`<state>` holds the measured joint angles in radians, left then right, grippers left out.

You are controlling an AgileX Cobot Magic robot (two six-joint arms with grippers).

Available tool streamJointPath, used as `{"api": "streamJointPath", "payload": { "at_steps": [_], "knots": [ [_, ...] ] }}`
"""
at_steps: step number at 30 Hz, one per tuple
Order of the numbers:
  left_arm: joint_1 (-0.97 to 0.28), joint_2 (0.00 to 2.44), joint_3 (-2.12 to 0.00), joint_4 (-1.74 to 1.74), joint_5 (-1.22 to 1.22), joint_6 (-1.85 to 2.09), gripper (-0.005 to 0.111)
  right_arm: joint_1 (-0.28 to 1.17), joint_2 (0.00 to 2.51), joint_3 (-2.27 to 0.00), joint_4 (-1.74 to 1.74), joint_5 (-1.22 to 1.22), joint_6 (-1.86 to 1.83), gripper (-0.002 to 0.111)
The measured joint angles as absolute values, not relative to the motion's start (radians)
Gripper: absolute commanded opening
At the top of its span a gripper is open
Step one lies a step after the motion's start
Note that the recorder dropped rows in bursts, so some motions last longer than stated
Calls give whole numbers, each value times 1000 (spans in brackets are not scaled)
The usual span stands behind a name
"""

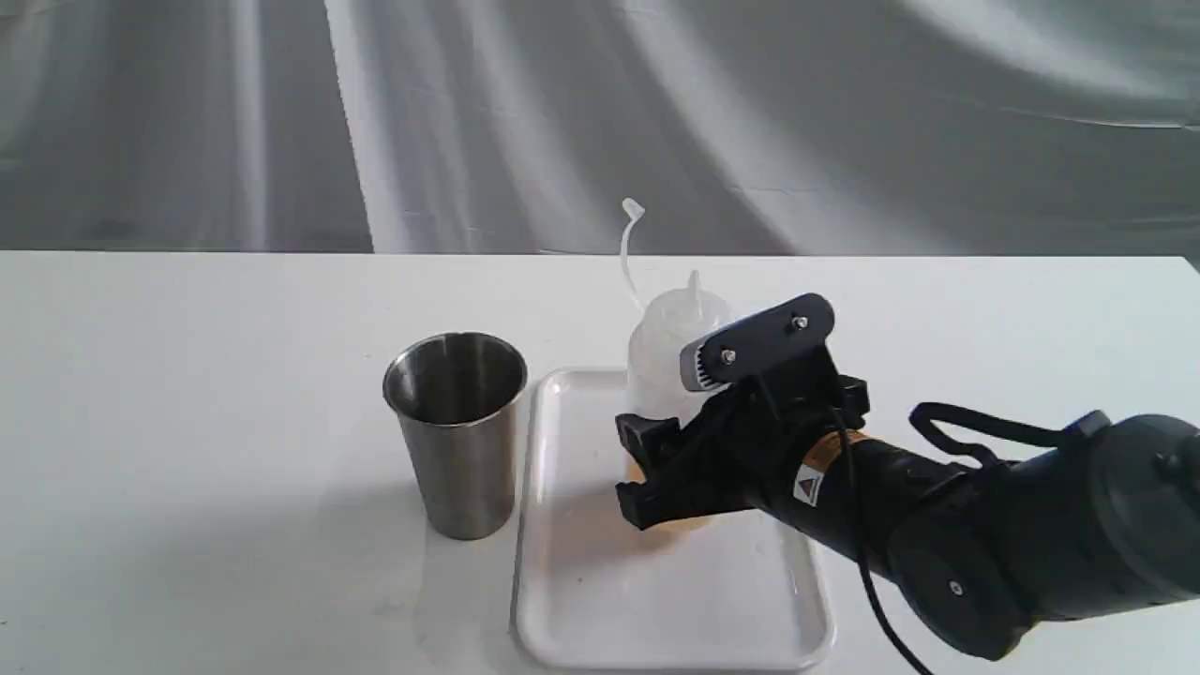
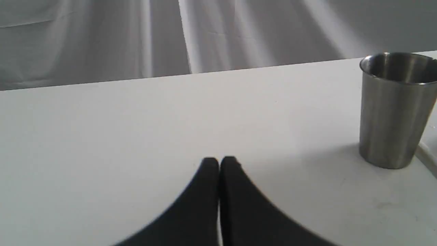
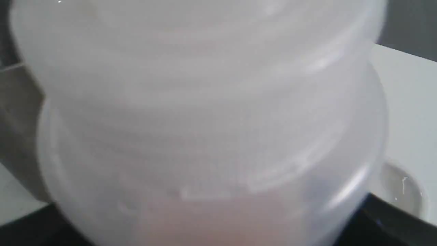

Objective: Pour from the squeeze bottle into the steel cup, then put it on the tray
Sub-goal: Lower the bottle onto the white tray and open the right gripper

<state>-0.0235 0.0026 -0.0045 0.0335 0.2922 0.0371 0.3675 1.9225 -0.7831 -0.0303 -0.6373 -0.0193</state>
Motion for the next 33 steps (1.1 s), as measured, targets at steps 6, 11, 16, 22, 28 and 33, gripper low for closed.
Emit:
{"api": "streamJointPath", "payload": {
  "at_steps": [6,11,16,22,28,33],
  "knots": [
    [-23,3,-4,33,292,37,0,369,1922,-783,-30,-646,-19,6],
    [-23,3,-4,33,292,37,0,378,1922,-783,0,-646,-19,6],
    [-23,3,-4,33,292,37,0,388,1930,-783,19,-646,-19,6],
    [-23,3,-4,33,292,37,0,400,1951,-783,32,-638,-19,6],
    [-23,3,-4,33,292,37,0,408,1951,-783,35,-638,-19,6],
    [-23,3,-4,33,292,37,0,408,1951,-783,37,-638,-19,6]
  ]
}}
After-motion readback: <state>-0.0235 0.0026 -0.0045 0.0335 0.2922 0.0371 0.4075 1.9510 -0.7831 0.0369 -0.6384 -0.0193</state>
